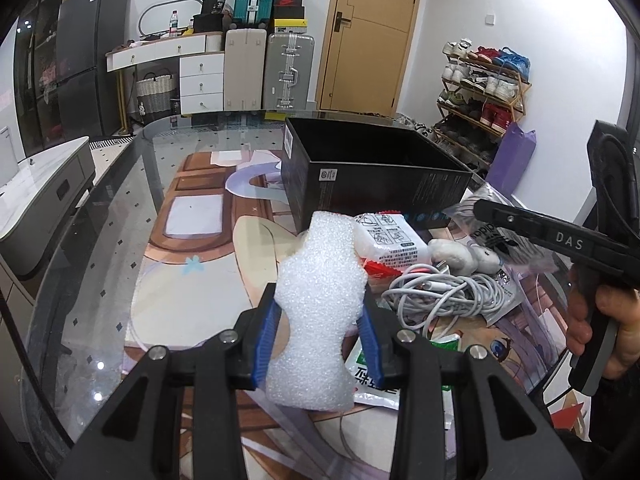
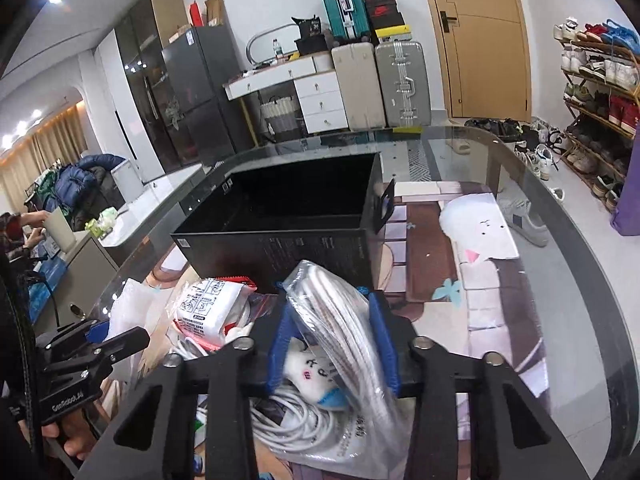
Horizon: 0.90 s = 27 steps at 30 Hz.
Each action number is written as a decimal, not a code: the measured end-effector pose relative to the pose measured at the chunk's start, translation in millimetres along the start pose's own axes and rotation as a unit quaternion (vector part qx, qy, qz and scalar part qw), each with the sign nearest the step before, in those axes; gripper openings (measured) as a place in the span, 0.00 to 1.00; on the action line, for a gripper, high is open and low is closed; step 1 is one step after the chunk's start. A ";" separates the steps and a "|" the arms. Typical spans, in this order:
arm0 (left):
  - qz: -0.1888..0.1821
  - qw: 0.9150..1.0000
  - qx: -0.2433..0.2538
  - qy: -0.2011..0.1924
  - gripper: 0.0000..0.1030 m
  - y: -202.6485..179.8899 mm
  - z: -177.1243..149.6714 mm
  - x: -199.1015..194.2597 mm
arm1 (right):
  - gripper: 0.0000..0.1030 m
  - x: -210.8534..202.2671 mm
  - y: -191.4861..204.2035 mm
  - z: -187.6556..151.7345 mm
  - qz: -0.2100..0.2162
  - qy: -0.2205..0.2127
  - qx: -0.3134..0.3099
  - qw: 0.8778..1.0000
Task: Organize soft objects
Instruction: 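Carry the foam piece with the left gripper while the right gripper carries the bagged cable into the black box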
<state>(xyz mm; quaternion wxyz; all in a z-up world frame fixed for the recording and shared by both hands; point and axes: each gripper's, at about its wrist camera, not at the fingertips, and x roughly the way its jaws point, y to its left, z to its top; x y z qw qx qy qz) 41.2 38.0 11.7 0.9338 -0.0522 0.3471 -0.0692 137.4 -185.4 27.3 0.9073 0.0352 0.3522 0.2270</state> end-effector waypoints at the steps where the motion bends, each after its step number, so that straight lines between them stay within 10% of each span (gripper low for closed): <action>1: -0.001 1.000 -0.001 -0.001 0.35 -0.4 -0.1 -1.2 | 0.29 -3.4 -0.9 -0.3 0.004 -0.003 0.001 1.000; 14: -0.008 1.000 0.000 -0.021 0.35 -8.6 11.6 -13.3 | 0.25 -40.9 7.0 2.9 0.039 -0.044 0.003 0.998; 27: -0.011 1.000 -0.002 -0.020 0.35 -7.7 11.5 -9.9 | 0.31 -24.1 -23.0 -24.7 0.006 0.014 0.047 0.999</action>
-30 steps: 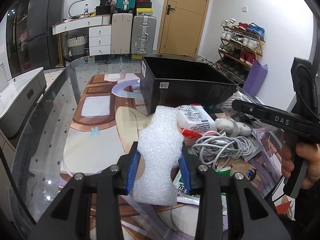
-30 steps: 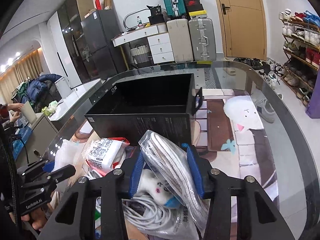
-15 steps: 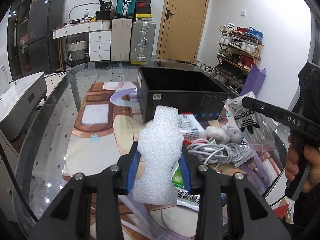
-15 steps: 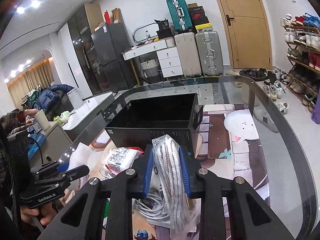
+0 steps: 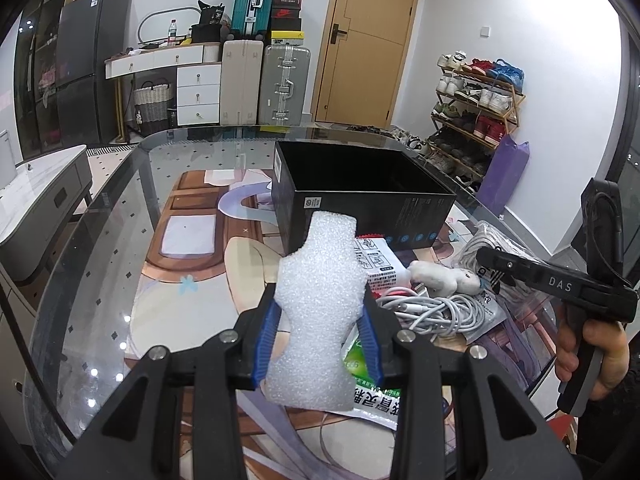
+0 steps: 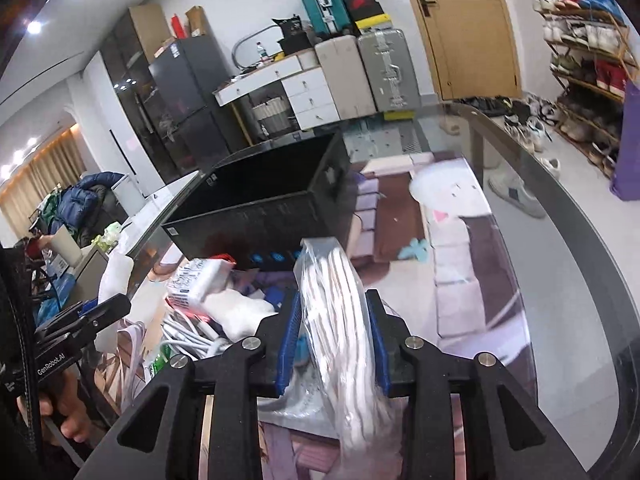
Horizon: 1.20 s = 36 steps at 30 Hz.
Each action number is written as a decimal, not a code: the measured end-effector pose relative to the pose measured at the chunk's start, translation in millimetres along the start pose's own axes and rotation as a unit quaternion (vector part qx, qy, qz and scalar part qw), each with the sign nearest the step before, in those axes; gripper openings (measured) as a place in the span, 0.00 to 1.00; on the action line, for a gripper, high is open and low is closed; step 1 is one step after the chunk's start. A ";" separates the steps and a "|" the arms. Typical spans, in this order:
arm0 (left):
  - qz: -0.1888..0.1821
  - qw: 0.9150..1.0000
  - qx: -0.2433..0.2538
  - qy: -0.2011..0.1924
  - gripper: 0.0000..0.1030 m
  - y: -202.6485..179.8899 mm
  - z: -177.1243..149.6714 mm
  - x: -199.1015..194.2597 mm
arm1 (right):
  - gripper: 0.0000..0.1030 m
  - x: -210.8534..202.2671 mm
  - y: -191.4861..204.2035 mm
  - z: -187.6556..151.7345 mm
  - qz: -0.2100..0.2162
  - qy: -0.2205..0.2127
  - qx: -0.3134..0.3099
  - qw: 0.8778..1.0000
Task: Organize soft objects
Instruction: 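Carry the foam piece with the left gripper while the right gripper carries the bagged cable into the black box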
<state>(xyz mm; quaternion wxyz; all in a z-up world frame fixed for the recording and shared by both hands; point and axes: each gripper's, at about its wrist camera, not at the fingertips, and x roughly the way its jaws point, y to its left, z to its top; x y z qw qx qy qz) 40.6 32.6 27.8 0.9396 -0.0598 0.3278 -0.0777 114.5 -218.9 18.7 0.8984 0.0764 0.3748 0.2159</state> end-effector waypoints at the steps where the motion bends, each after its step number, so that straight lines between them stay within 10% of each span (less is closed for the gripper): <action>1: -0.001 1.000 0.000 0.000 0.35 -0.2 0.2 -0.4 | 0.31 0.2 -1.2 -1.6 -0.002 0.000 -0.002 1.000; 36: -0.023 0.999 0.008 -0.047 0.35 -17.7 71.8 15.9 | 0.18 -22.3 62.5 69.6 0.051 -0.090 -0.070 0.992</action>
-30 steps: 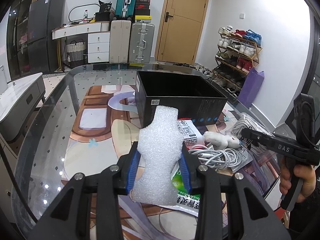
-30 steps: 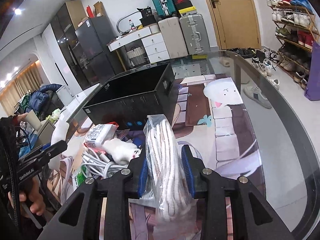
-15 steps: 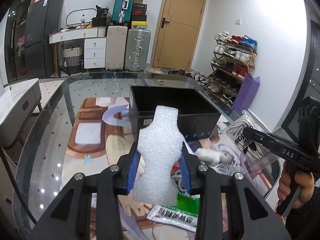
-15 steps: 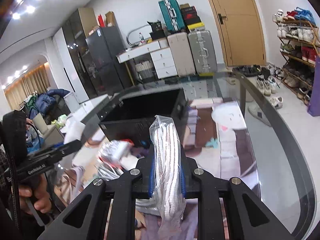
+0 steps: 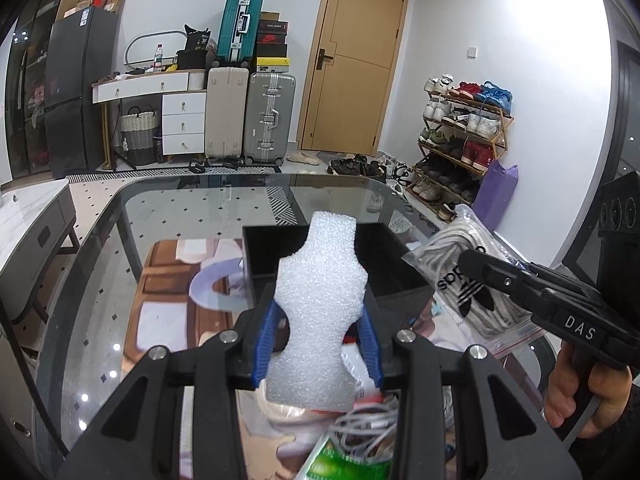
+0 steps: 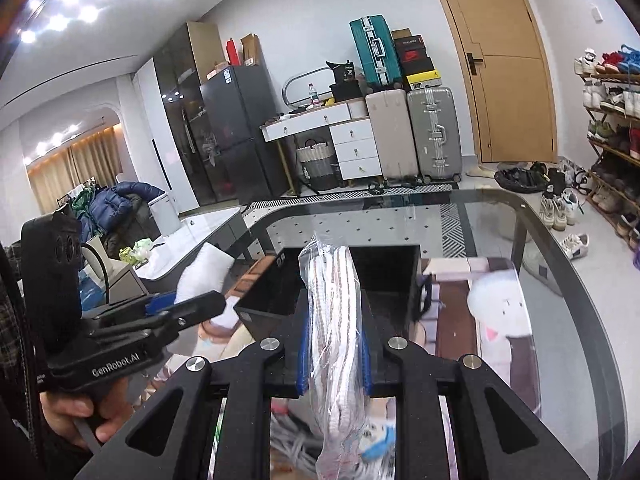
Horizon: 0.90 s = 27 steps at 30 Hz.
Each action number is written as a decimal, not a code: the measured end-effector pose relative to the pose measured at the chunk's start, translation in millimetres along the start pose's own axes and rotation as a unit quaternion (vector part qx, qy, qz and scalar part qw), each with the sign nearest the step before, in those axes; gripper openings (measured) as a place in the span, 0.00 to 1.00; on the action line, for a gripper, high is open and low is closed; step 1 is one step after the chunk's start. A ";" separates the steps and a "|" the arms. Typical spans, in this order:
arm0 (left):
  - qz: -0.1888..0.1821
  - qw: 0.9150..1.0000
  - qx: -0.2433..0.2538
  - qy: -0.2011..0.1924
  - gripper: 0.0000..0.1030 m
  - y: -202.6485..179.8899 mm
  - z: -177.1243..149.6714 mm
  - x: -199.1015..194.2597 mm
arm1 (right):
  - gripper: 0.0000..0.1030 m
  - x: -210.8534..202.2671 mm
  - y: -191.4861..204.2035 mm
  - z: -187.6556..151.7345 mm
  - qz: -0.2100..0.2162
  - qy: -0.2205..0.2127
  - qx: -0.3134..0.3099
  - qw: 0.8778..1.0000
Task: Organize soft objects
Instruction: 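Carry the foam piece with the left gripper while the right gripper carries the bagged cable into the black box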
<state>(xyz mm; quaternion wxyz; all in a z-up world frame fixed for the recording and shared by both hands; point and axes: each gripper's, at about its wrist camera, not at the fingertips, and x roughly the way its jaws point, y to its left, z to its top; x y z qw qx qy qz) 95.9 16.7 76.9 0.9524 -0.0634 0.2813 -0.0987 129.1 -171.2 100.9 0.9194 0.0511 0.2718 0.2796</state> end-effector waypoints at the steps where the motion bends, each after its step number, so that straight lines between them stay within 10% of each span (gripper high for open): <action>1: 0.000 1.000 -0.001 0.000 0.35 -0.7 3.0 3.4 | 0.18 2.8 0.0 4.1 0.000 -0.001 0.000 1.000; 27: 0.013 0.998 -0.008 0.053 0.35 -7.5 30.1 91.3 | 0.18 102.5 -29.0 38.2 -0.023 0.055 0.012 0.998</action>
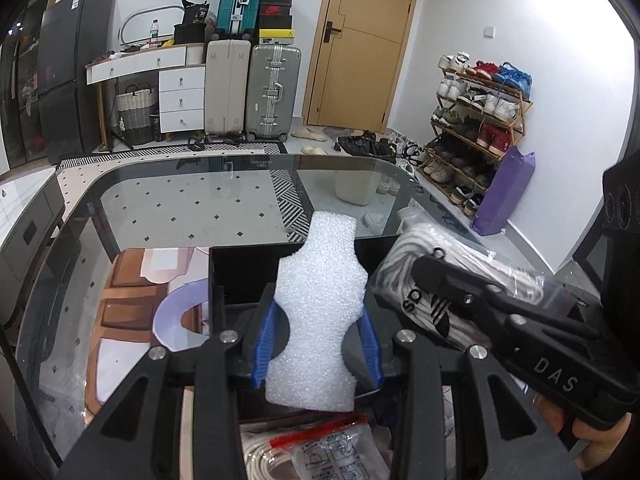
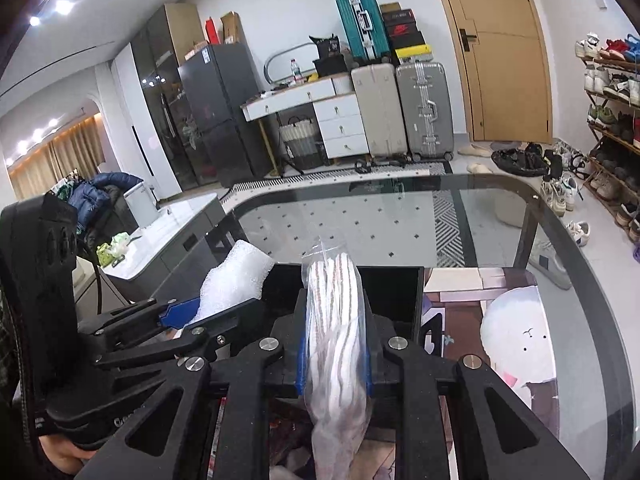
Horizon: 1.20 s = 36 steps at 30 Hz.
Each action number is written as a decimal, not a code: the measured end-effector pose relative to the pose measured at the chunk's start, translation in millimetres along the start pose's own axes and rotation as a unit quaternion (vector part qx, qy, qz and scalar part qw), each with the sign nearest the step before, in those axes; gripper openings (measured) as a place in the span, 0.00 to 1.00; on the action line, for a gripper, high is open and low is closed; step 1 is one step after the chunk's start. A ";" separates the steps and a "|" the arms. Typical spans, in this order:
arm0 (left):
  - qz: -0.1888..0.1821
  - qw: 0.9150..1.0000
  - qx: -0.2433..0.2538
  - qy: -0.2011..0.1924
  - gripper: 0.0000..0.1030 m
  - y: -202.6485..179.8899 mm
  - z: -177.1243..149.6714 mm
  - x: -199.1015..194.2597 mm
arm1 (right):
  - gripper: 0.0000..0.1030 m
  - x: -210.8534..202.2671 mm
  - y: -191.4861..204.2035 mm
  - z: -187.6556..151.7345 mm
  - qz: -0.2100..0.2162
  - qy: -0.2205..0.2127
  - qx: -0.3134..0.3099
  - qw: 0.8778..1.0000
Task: Organize soft objects
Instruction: 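Carry the foam piece with the left gripper while the right gripper carries the bagged cable into the black box, then open both grippers to drop the foam and bagged cable into the box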
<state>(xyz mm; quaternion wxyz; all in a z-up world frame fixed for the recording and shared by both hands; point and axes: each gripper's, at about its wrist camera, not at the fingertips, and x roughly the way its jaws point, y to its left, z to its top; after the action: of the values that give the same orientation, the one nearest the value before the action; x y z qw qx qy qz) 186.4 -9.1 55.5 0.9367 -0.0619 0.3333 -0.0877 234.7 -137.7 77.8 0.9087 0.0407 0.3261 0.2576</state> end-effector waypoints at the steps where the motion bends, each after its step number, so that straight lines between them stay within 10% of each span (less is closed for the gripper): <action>1: 0.000 1.000 0.000 0.002 0.35 0.0 -1.2 1.4 | 0.19 3.6 0.1 -1.4 -0.001 0.004 -0.002 1.000; 14: -0.001 1.000 0.004 0.003 0.35 1.1 -0.3 0.5 | 0.37 -14.0 0.3 -21.2 -0.023 0.000 -0.018 1.000; 20: -0.002 1.000 0.010 0.010 0.36 -0.8 1.7 3.1 | 0.52 -30.8 -0.4 -25.3 -0.030 -0.015 -0.017 0.999; 22: 0.003 1.000 0.014 0.007 0.37 -2.3 1.4 0.7 | 0.72 -35.8 -1.7 -27.4 -0.033 -0.017 -0.014 0.999; 28: -0.008 1.000 0.010 -0.017 0.97 -0.5 -6.2 -22.1 | 0.99 -62.6 -10.4 -32.4 -0.046 -0.041 0.007 0.998; 36: -0.003 1.000 0.011 -0.028 1.00 -0.7 -24.6 -55.4 | 0.99 -86.5 -16.5 -57.6 -0.053 -0.017 0.009 0.998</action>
<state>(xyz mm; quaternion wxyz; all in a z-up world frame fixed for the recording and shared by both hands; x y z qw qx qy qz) 128.4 0.2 70.7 0.9459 -0.0544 0.3061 -0.0923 150.0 -200.2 78.1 0.9260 0.0358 0.3146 0.2055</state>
